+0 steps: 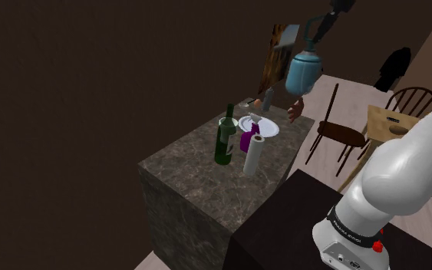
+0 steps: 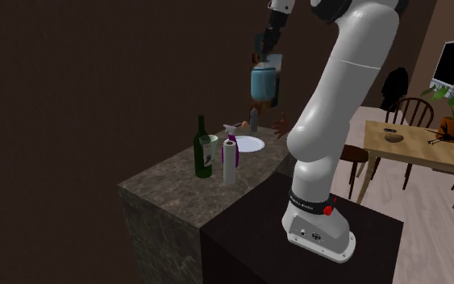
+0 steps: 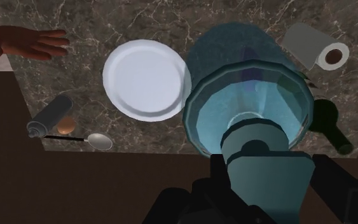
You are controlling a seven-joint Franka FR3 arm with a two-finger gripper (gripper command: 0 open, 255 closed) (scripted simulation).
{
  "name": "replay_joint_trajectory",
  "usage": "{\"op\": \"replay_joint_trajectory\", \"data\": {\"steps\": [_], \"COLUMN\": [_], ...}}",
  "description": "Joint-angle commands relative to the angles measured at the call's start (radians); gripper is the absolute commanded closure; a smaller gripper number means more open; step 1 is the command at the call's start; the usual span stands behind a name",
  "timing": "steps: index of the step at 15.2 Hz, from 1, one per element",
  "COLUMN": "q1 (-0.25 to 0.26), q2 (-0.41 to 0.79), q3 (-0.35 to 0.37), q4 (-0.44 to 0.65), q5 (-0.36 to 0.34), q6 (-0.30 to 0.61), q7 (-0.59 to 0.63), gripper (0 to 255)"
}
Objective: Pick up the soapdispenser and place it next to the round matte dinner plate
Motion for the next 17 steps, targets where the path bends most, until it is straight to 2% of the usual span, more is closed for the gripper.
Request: {"op": "replay_joint_trajectory", "data": {"steps": [1,17], "q1": [-0.006,-0.020], "q2": [0.069,-0.014], "q3": [-0.064,-0.035], "q4": [0.064,-0.225], "q5": [0.049,-0.002], "q6": [-0.019,0.208], "q7": [-0.072,-0.073], "gripper": [255,255]}}
